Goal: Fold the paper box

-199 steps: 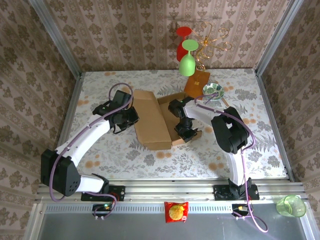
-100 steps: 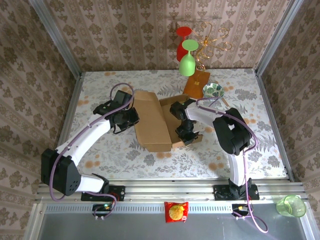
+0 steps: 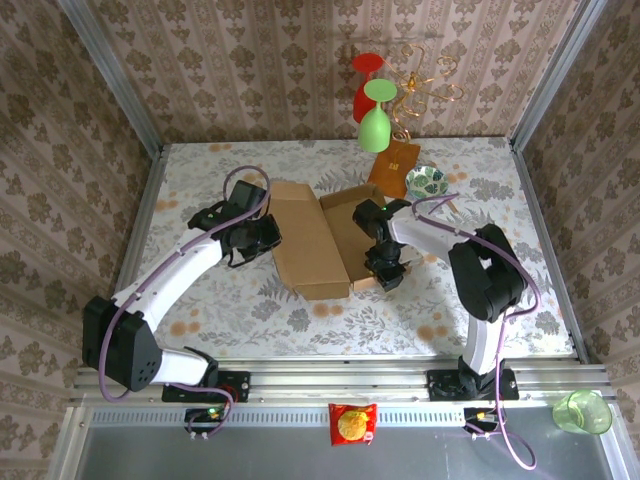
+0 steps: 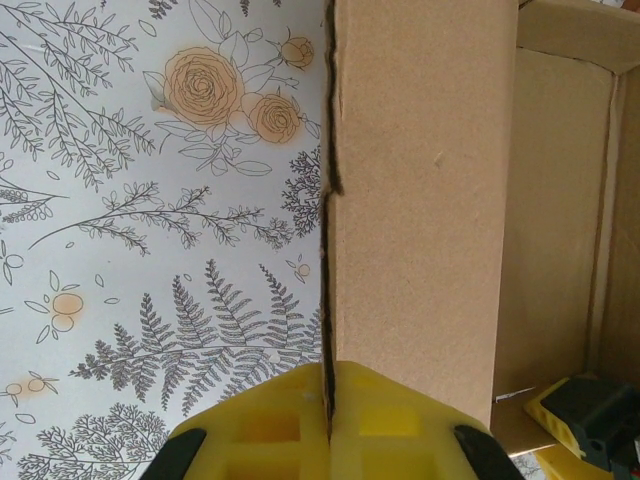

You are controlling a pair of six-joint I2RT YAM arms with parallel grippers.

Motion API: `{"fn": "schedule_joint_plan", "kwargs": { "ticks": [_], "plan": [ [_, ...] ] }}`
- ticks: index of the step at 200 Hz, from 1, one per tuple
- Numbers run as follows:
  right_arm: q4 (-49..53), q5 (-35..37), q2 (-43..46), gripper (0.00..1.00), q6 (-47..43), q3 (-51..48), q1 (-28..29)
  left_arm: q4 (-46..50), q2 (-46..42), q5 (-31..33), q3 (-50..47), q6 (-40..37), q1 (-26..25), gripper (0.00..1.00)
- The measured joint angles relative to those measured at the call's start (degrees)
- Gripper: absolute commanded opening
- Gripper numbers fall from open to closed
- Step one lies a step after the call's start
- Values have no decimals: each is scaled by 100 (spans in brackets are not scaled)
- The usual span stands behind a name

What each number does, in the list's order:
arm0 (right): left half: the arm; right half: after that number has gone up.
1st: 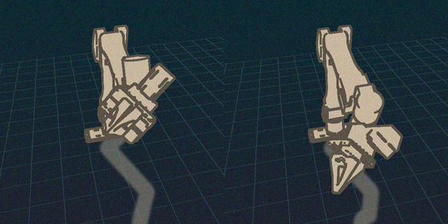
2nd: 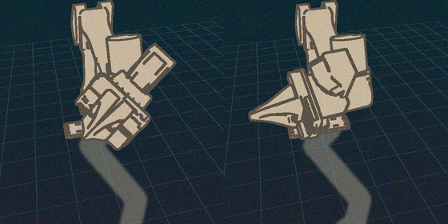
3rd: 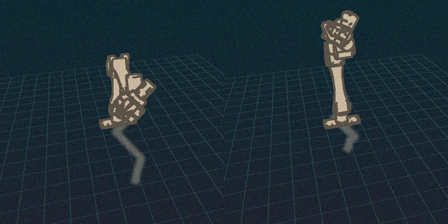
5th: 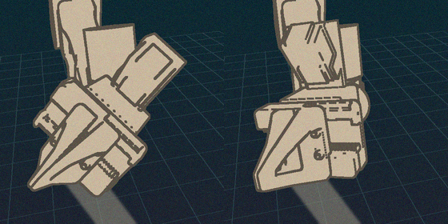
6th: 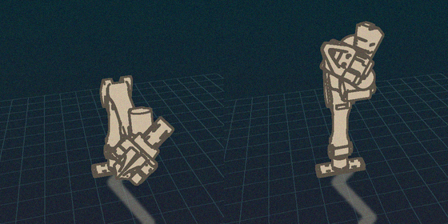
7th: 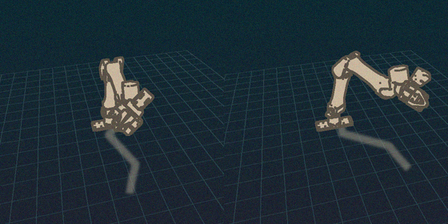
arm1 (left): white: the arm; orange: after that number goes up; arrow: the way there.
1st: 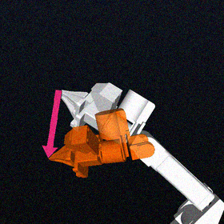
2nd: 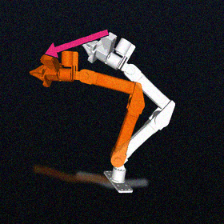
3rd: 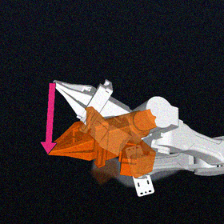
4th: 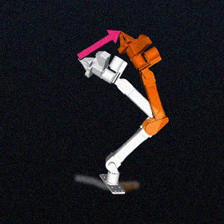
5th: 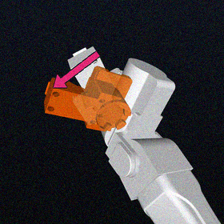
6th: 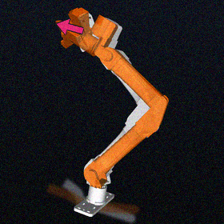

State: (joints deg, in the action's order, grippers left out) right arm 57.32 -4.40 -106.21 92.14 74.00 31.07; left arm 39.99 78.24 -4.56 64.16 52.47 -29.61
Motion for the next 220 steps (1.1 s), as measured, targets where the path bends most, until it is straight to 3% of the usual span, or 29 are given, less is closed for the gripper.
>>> {"fn": "schedule_joint_plan", "kwargs": {
  "ticks": [39, 97, 128, 168, 220],
  "plan": [
    [-199, 111, 177, 44, -175, -177, -105, -52, 90, -15, 0, 0, 0, 0],
    [-409, 199, 186, 40, -352, -354, -214, -79, 90, -13, 0, 0, 0, 0],
    [-636, 214, 186, 30, -404, -505, -234, -83, 90, -17, 0, 0, 0, 0],
    [-833, 181, 140, 0, -275, -533, -232, -79, 90, -17, 0, 0, 0, 0],
    [-525, -22, -101, 0, 420, -225, -55, 9, 92, 70, 90, -61, 7, 0]
  ]
}}
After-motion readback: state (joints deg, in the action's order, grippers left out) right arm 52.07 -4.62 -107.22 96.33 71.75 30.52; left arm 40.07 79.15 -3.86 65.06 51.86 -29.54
